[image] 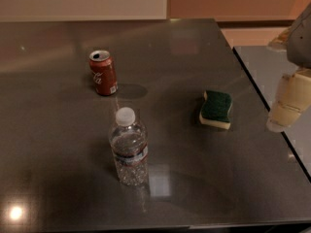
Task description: Knock water bottle over
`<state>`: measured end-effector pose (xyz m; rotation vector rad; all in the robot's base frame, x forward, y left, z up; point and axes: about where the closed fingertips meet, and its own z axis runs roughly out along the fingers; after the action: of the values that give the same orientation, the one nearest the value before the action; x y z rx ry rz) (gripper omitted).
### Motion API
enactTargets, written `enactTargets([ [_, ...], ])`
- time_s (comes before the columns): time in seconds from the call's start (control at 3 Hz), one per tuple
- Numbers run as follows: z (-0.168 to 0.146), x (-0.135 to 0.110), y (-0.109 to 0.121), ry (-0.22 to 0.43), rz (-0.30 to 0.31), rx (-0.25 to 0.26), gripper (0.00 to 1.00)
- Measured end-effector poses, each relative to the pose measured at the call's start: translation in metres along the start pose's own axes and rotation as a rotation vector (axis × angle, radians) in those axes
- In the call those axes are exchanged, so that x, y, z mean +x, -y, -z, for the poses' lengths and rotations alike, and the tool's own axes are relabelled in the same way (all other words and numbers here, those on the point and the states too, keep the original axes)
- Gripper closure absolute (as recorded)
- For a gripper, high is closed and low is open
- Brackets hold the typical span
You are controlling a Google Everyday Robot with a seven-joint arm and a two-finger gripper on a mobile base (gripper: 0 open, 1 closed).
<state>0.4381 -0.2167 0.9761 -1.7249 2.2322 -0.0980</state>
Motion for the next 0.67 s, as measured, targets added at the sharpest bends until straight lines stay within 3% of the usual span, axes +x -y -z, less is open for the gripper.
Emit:
enactTargets([
  [0.33,0.001,-0.002,0.0,0.004,0.003,0.003,0.0],
  [0.67,-0.004,-0.02,0.0,0.068,0.036,-0.018,0.0],
])
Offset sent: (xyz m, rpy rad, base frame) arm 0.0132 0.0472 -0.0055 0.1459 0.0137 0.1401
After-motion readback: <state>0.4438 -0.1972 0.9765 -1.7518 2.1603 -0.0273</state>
